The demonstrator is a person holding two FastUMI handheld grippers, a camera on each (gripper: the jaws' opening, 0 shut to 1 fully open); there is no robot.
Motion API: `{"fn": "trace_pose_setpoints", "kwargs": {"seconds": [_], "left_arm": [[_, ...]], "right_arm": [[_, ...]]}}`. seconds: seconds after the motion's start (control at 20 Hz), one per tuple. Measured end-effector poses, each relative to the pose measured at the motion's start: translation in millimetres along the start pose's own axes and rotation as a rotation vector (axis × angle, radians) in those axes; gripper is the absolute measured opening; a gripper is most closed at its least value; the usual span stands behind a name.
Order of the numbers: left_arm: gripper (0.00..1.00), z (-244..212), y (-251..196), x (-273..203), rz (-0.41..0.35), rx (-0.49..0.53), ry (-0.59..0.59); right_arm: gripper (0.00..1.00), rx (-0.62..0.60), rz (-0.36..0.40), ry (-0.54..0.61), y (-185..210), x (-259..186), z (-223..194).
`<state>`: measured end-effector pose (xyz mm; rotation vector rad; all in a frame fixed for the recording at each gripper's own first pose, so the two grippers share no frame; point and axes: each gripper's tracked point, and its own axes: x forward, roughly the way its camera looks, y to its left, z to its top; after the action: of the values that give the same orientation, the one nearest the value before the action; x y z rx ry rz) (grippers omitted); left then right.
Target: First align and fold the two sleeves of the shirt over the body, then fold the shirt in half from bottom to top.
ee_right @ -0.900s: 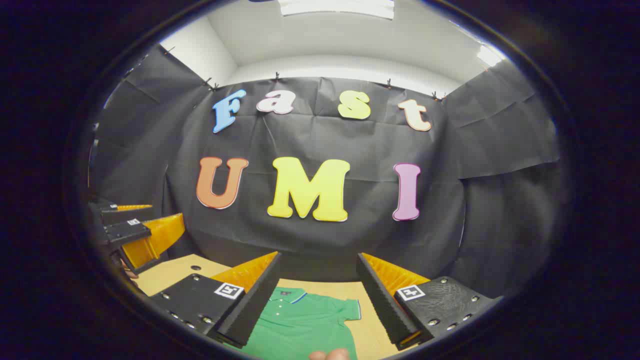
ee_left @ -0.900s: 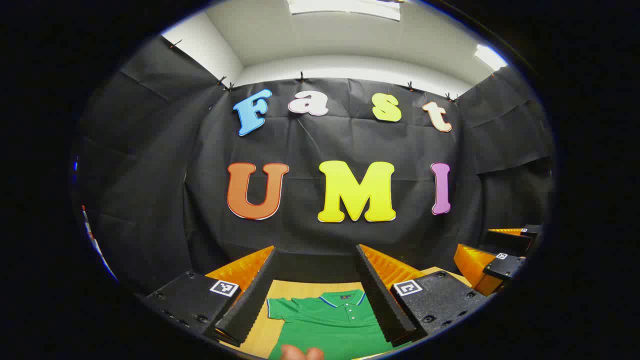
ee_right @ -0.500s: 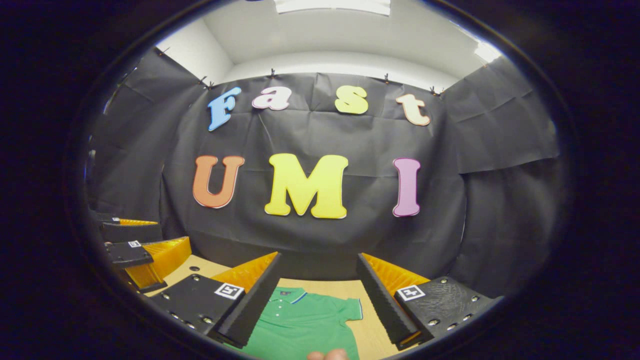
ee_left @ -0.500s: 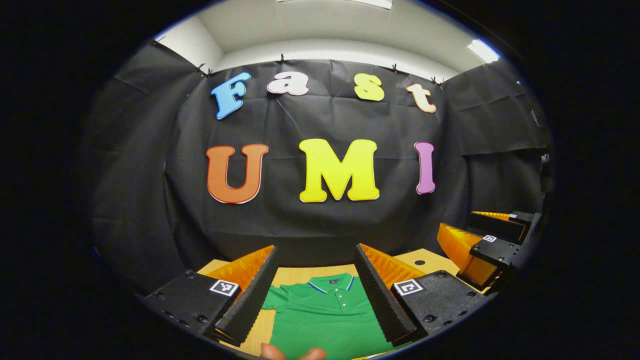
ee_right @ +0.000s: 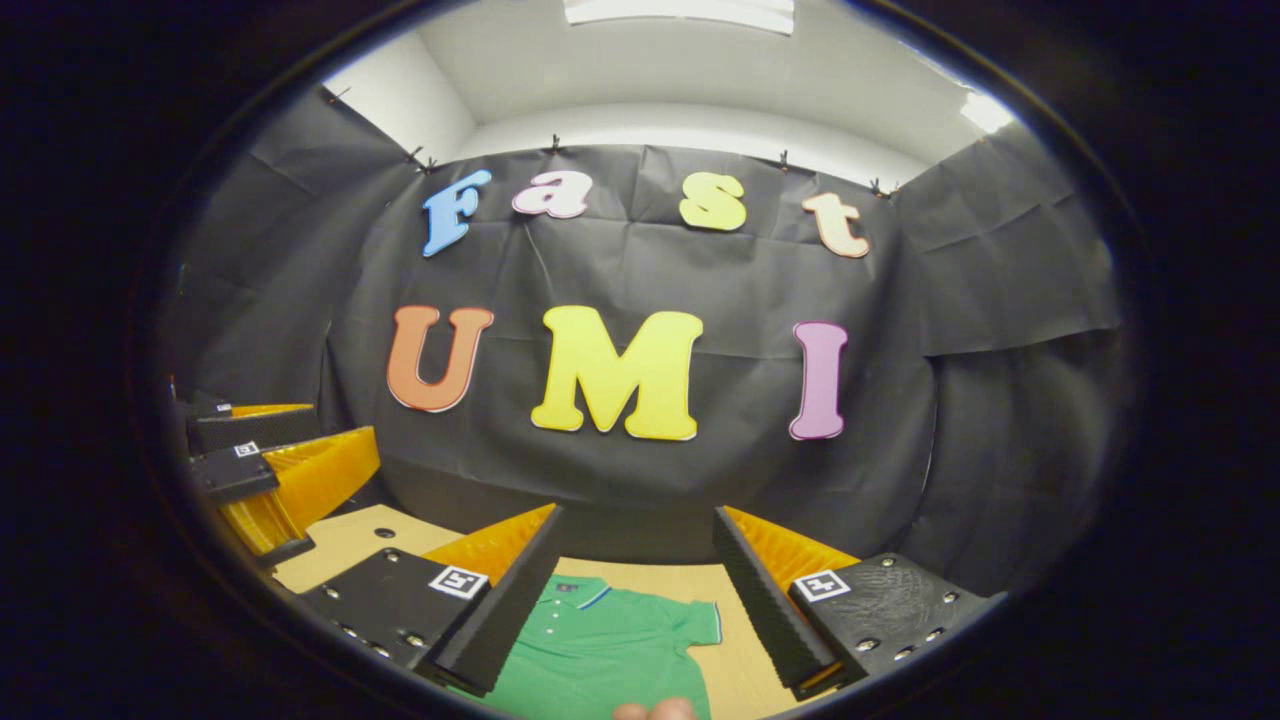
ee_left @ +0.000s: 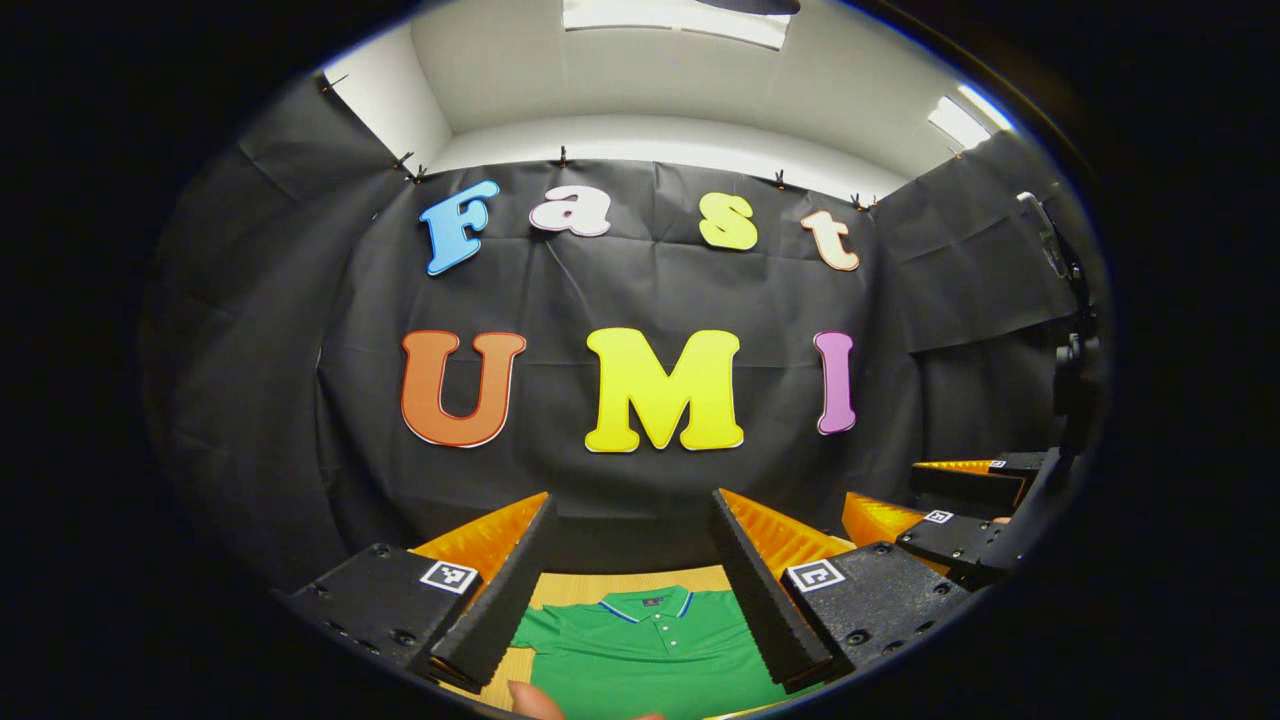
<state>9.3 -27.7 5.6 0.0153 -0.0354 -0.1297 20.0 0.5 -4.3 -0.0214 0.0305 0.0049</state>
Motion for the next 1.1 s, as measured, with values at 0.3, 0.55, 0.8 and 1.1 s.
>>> {"fn": "trace_pose_setpoints", "kwargs": {"seconds": [0.3,0.55,0.8,1.1], "left_arm": [[0.96,-15,8,10,0.019,-0.011,0.04],[0.96,-37,10,14,0.028,-0.009,0.113],[0.97,-45,13,10,0.038,0.004,0.154],[1.0,-46,13,3,0.054,0.017,0.181]], "right_arm": [[0.96,0.001,0.001,0.025,0,6,-8],[0.95,0.01,-0.01,0.133,-12,23,-39],[0.95,0.027,-0.042,0.296,-43,70,-86],[0.95,0.043,-0.049,0.433,-85,168,-152]]}}
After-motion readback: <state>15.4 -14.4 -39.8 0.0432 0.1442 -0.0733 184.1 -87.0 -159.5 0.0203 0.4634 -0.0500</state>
